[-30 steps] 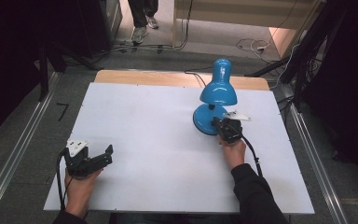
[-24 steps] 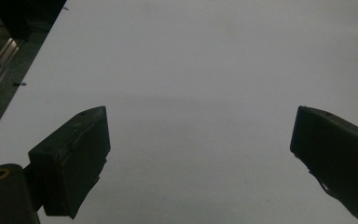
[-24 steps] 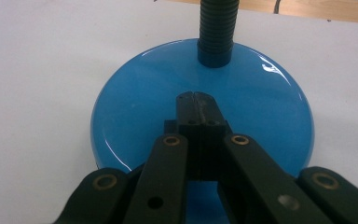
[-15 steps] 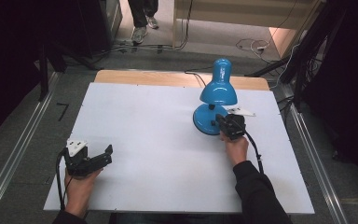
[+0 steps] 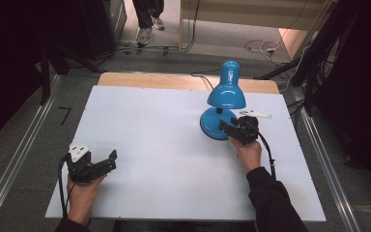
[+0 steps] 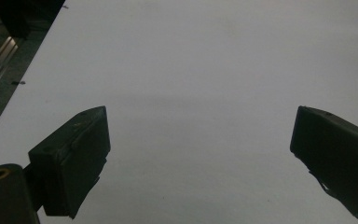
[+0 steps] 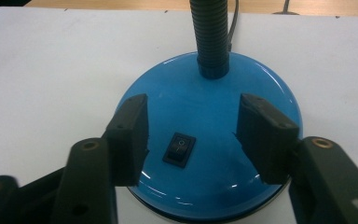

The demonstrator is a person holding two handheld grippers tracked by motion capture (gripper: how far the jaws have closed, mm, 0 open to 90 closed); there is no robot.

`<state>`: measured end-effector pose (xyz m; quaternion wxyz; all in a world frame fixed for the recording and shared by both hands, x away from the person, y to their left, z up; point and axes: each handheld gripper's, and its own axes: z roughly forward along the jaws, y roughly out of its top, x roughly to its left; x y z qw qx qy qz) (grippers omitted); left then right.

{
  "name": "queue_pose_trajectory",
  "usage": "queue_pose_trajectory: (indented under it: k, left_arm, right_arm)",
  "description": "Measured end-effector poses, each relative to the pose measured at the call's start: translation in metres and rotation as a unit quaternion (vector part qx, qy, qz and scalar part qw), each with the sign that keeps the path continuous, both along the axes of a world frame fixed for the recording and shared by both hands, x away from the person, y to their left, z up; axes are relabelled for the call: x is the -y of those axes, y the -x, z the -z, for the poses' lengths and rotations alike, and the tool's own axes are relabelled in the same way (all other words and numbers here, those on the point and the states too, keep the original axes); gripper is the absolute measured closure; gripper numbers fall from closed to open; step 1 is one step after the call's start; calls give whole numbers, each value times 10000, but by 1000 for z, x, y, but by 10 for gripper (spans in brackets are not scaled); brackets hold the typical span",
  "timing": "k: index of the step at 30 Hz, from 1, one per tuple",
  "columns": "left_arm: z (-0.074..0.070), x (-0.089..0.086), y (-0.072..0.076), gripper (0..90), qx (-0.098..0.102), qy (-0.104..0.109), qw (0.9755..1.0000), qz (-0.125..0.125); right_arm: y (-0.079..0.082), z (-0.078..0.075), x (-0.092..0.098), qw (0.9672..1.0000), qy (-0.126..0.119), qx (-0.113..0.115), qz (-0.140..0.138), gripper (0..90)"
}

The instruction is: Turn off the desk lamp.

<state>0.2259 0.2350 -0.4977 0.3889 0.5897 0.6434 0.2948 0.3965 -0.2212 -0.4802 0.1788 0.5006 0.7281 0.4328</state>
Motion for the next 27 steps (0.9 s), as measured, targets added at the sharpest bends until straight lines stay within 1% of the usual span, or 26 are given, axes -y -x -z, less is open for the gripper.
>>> queue_pose_trajectory:
  k: [2,7,17,22,27]
  left_arm:
    - [0,0,0,51,-1,3,10000,0]
    - [0,0,0,51,-5,4,10000,1]
    - [0,0,0,51,-9,6,10000,3]
    - [0,0,0,51,-8,5,10000,-5]
    - [0,0,0,51,-11,0,10000,-8]
  right_arm:
    - [1,-1,1,10000,3,-9,-13,369]
    - [1,-2,2,10000,15,-3,-46,305]
    - [2,-2,3,9999,14,-64,-105,256]
    - [3,-2,4,9998,89,-111,-135,238]
    - [4,-3,6,9998,110,-81,-152,233]
